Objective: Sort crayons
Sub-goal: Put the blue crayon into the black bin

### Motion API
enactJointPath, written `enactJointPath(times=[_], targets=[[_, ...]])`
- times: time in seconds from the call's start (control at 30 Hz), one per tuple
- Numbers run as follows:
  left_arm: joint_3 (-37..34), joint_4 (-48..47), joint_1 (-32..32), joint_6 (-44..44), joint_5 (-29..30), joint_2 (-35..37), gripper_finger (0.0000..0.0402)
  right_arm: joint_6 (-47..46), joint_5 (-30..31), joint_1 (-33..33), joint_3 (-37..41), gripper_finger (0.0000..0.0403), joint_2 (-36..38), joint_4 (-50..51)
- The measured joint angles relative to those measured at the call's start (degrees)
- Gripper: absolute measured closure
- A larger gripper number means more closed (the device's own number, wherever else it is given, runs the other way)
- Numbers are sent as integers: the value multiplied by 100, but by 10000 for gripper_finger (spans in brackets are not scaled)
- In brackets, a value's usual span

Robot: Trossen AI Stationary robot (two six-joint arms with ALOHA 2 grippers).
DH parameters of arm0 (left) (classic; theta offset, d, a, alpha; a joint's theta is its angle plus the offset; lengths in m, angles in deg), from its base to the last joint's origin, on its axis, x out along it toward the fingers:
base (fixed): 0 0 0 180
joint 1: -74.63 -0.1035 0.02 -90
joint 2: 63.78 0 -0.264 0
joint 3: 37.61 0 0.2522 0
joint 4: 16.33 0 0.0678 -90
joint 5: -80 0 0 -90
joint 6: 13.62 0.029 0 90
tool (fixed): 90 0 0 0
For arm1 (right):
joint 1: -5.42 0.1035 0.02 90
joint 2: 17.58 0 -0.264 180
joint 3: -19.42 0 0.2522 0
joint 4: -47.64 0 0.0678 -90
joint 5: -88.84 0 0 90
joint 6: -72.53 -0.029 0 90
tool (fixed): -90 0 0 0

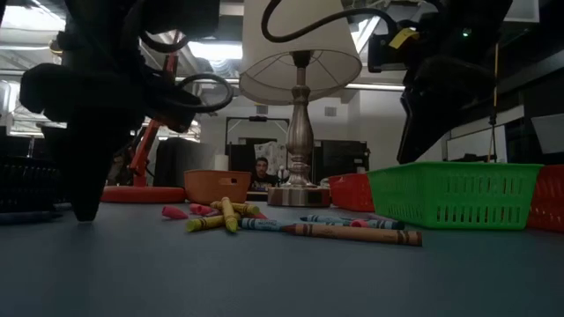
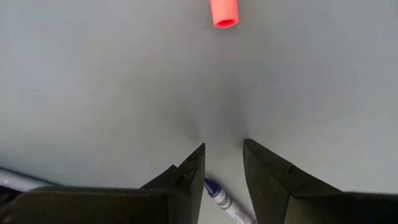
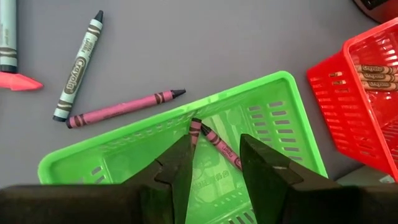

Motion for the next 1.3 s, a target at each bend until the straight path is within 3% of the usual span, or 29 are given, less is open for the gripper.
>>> enactJointPath(times=[0.3,0.57,1.3], targets=[[0,-10,-1,-39,-2,2,308,1,-2,0,0,271,0,-63],[2,-63,104,-424,-584,7,308,1,0,0,0,272,0,-63],[11,-142,797,-1416,-573,20,308,1,0,0,0,272,0,-141]])
